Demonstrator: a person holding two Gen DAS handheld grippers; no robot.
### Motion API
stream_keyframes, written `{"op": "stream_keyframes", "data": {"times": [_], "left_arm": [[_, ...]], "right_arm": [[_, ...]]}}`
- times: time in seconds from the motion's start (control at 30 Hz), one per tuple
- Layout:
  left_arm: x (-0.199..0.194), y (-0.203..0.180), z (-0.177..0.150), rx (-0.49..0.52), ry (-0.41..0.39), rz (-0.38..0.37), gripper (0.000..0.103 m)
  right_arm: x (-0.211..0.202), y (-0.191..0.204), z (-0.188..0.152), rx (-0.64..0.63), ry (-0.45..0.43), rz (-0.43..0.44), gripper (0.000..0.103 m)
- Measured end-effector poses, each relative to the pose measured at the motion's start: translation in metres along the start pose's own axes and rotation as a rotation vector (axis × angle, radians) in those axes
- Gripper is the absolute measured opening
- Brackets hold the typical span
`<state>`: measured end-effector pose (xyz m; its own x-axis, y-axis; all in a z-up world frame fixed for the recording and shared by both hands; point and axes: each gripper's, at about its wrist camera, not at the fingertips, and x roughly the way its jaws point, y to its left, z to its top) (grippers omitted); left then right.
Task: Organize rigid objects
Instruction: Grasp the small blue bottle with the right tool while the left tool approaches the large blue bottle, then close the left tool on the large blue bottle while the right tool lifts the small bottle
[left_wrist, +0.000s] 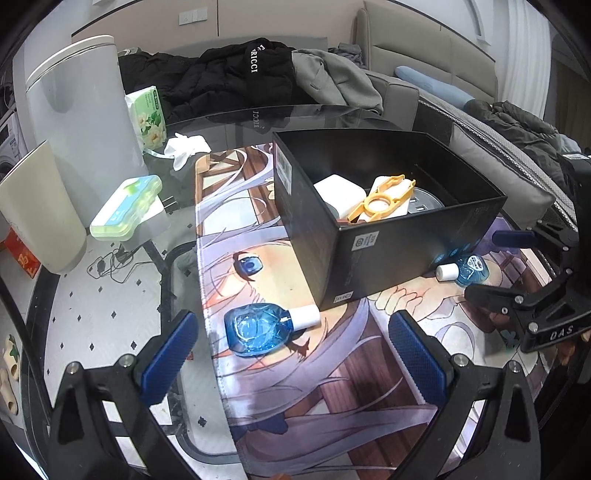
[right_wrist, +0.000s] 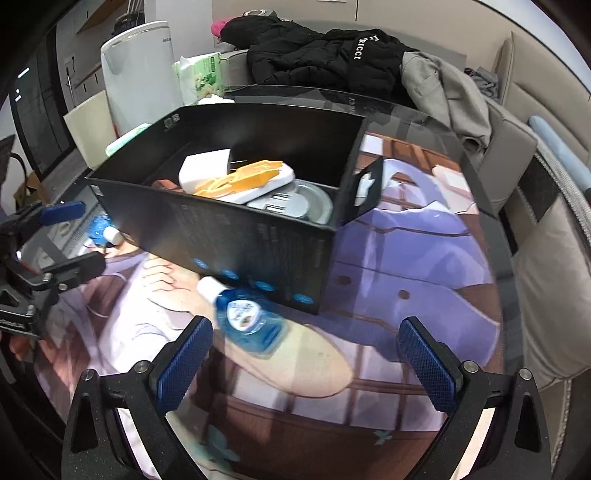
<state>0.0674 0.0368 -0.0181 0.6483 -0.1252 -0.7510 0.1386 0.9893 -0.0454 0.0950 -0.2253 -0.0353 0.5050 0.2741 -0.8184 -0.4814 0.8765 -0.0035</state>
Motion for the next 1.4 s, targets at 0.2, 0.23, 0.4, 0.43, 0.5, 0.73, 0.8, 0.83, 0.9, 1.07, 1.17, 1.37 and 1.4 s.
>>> {"op": "stream_keyframes", "data": {"times": [0.2, 0.23, 0.4, 0.43, 0.5, 0.73, 0.8, 0.83, 0.9, 1.07, 1.17, 1.37, 1.4], "left_arm": [[0.001, 0.001, 0.001, -0.002, 0.001, -0.001, 0.103], [0.001, 0.001, 0.001, -0.001, 0.002, 0.0, 0.103], [0.001, 0.001, 0.001, -0.003, 0.006, 0.003, 0.103], [0.002, 0.002, 0.002, -0.005, 0.006, 0.001, 0.103], [0.002, 0.002, 0.002, -0.007, 0.006, -0.002, 0.103], [0.006, 0.006, 0.0, -0.02, 0.023, 0.002, 0.103], [0.008, 0.008, 0.0, -0.028, 0.027, 0.004, 0.103], [0.009, 0.009, 0.001, -0.033, 0.03, 0.008, 0.103], [0.011, 0.01, 0.001, -0.041, 0.036, 0.014, 0.103], [0.016, 0.014, -0.001, -0.064, 0.054, 0.029, 0.103], [0.018, 0.014, 0.0, -0.066, 0.062, 0.038, 0.103], [0.024, 0.011, 0.0, -0.07, 0.083, 0.049, 0.103], [0.025, 0.011, 0.0, -0.071, 0.087, 0.05, 0.103]], "right_arm": [[0.003, 0.012, 0.003, 0.029, -0.009, 0.037, 0.102], [0.004, 0.014, 0.004, 0.032, -0.007, 0.028, 0.102], [0.01, 0.016, 0.005, 0.049, 0.014, 0.016, 0.102], [0.01, 0.016, 0.006, 0.043, 0.014, 0.017, 0.101], [0.01, 0.016, 0.006, 0.039, 0.011, 0.01, 0.094], [0.0, 0.019, 0.0, -0.021, -0.021, 0.018, 0.054], [-0.003, 0.02, -0.003, -0.032, -0.026, 0.031, 0.046], [-0.004, 0.02, -0.004, -0.037, -0.026, 0.035, 0.042], [-0.006, 0.02, -0.005, -0.046, -0.027, 0.04, 0.039], [-0.012, 0.022, -0.007, -0.063, -0.038, 0.047, 0.039], [-0.015, 0.023, -0.007, -0.067, -0.048, 0.054, 0.039], [-0.025, 0.021, -0.006, -0.065, -0.076, 0.066, 0.039], [-0.026, 0.021, -0.006, -0.065, -0.083, 0.07, 0.039]]}}
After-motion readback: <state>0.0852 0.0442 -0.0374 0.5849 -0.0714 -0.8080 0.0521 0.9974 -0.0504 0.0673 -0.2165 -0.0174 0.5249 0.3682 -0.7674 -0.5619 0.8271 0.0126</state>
